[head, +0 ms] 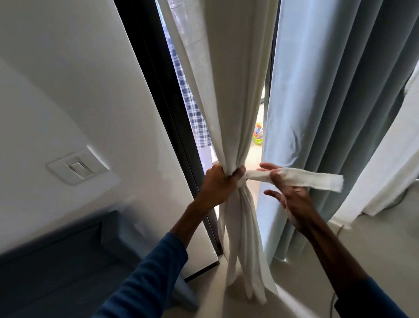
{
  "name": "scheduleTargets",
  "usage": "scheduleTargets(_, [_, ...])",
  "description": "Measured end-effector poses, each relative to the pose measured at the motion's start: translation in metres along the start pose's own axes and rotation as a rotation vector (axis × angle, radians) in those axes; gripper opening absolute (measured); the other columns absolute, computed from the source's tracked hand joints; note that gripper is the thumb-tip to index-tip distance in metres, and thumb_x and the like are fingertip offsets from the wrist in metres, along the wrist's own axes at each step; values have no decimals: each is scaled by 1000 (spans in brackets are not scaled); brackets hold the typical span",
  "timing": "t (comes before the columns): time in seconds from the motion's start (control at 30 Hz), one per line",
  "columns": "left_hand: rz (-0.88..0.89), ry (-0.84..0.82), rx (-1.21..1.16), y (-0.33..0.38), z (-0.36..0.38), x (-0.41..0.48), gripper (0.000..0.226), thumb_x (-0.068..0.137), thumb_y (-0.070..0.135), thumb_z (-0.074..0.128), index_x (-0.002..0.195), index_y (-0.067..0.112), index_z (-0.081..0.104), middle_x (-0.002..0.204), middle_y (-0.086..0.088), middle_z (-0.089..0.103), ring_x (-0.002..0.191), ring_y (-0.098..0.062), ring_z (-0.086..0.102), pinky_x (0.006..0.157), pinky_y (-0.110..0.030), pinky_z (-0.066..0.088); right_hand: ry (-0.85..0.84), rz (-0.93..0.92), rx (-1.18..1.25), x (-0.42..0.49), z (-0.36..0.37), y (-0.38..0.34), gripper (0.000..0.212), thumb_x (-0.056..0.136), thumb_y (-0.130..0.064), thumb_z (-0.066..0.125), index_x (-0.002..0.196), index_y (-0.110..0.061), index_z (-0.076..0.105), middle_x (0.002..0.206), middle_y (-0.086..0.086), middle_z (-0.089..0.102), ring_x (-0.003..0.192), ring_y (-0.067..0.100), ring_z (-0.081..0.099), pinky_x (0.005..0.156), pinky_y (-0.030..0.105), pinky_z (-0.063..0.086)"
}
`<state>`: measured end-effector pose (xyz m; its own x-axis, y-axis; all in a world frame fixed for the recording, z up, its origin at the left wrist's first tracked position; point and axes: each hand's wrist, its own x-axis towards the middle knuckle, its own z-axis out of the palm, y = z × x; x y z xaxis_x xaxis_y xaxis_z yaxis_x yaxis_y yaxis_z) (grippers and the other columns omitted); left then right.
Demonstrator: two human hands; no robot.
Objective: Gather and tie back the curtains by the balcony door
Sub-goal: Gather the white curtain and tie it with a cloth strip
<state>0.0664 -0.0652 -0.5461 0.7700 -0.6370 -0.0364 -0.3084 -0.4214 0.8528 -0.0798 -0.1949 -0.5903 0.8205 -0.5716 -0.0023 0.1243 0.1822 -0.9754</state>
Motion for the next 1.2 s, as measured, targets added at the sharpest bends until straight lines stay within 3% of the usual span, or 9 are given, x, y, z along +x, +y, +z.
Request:
scheduleTargets(0.17, [-89,-95,-78,2,1,7,62,79,64,58,107,10,71,102,-17,73,97,-32,71,86,-52,56,141,18,-66,0,-13,3,22,96,-38,63,111,-33,78,115,-13,73,84,3,59,77,30,49])
scheduleTargets(0.27, [-181,-105,23,14,-1,11,77,83,71,48,126,9,63,120,-16,68,115,-34,63,100,-49,50,209,-15,-4,-10,-18,7,13,91,-21,73,99,-25,81,91,-4,76,63,8,59,65,25,50])
scheduleTargets(0.37, [-239,-69,339,18,-6,16,80,91,75,37,136,11,57,132,-16,62,123,-36,57,108,-42,44,122,-140,-153,-25,-20,12,15,86,-8,78,101,-8,80,84,7,77,66,16,65,62,27,54])
scheduleTargets(0.5, [-305,-60,356,21,-8,20,94,74,89,40,130,17,60,123,-11,68,111,-36,66,96,-42,54,84,-205,-341,-32,-7,28,16,80,-2,83,92,-12,82,86,0,80,81,19,77,74,36,61])
scheduleTargets(0.57, [-325,-126,109,23,-9,23,79,77,78,56,115,9,65,97,-9,75,78,-27,72,72,-35,59,90,-219,-430,-31,2,36,19,77,-2,86,89,-16,83,83,-7,79,78,13,77,75,33,62])
scheduleTargets(0.63, [-398,-230,-125,26,-10,23,60,84,55,69,112,3,63,81,-10,71,57,-17,58,56,-26,49,56,-206,-510,-30,10,41,19,75,-7,88,88,-20,83,82,-10,79,75,8,76,74,31,62])
scheduleTargets(0.8, [-449,-254,-288,27,-7,23,45,86,31,68,118,1,61,81,-9,60,58,-15,46,57,-26,49,-95,-32,-351,-29,28,13,7,84,-12,82,91,-14,81,76,8,76,69,27,75,58,35,59])
scheduleTargets(0.97, [-443,-277,-331,29,-8,17,18,85,26,63,95,12,60,66,-2,54,56,-16,47,57,-24,44,-196,70,-191,-24,40,-30,13,86,-13,80,91,-2,76,82,16,75,74,23,74,62,31,57])
scheduleTargets(1.2, [-460,-286,-502,18,-2,16,40,76,17,71,112,0,70,99,-13,71,92,-25,70,69,-31,57,-193,-62,-410,-8,48,-53,13,78,-24,88,80,-15,78,81,8,76,69,26,71,59,38,59])
